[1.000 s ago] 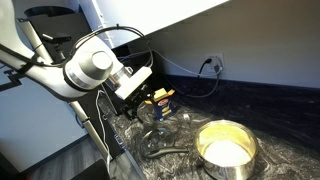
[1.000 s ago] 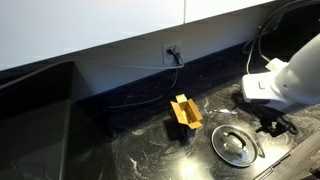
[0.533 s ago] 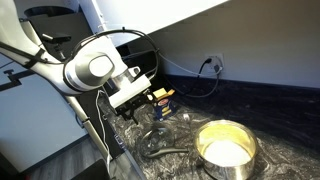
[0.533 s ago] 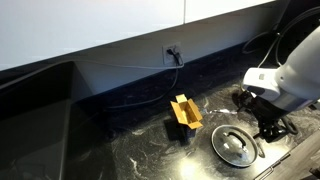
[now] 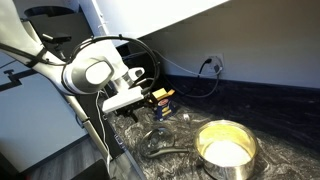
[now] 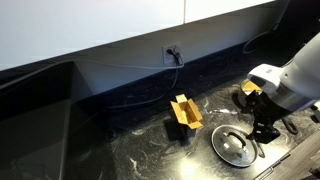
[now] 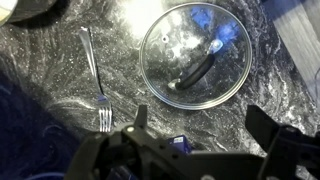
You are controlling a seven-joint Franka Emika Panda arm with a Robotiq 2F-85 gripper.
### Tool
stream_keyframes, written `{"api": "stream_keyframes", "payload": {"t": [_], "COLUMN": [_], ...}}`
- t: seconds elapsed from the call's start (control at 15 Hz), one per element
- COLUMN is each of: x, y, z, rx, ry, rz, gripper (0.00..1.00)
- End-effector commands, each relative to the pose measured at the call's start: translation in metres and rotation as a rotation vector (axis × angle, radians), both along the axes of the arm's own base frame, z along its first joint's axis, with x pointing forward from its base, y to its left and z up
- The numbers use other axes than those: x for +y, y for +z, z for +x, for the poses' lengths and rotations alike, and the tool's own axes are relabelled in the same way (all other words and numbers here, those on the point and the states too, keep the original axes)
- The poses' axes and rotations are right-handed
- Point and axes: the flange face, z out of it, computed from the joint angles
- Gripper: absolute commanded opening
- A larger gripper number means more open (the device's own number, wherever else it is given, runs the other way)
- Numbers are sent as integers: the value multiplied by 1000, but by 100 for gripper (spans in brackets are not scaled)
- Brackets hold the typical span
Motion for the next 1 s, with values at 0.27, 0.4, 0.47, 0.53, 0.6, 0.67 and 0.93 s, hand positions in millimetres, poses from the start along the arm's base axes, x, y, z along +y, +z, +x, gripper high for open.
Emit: {"api": "stream_keyframes", "payload": {"t": [0.27, 0.4, 0.47, 0.53, 0.6, 0.67, 0.93], "x": [0, -1, -2, -2, 0, 1, -1], "y": [-11, -8, -9, -10, -16, -20, -33], "z": [-9, -6, -6, -6, -2, -1, 3], "rx": [-4, 7, 11, 13, 49, 79, 139], "ry": [-168, -145, -148, -150, -193, -225, -354], "rz": [59, 37, 38, 38, 48, 60, 54], "gripper": [100, 100, 100, 100, 100, 100, 100]}}
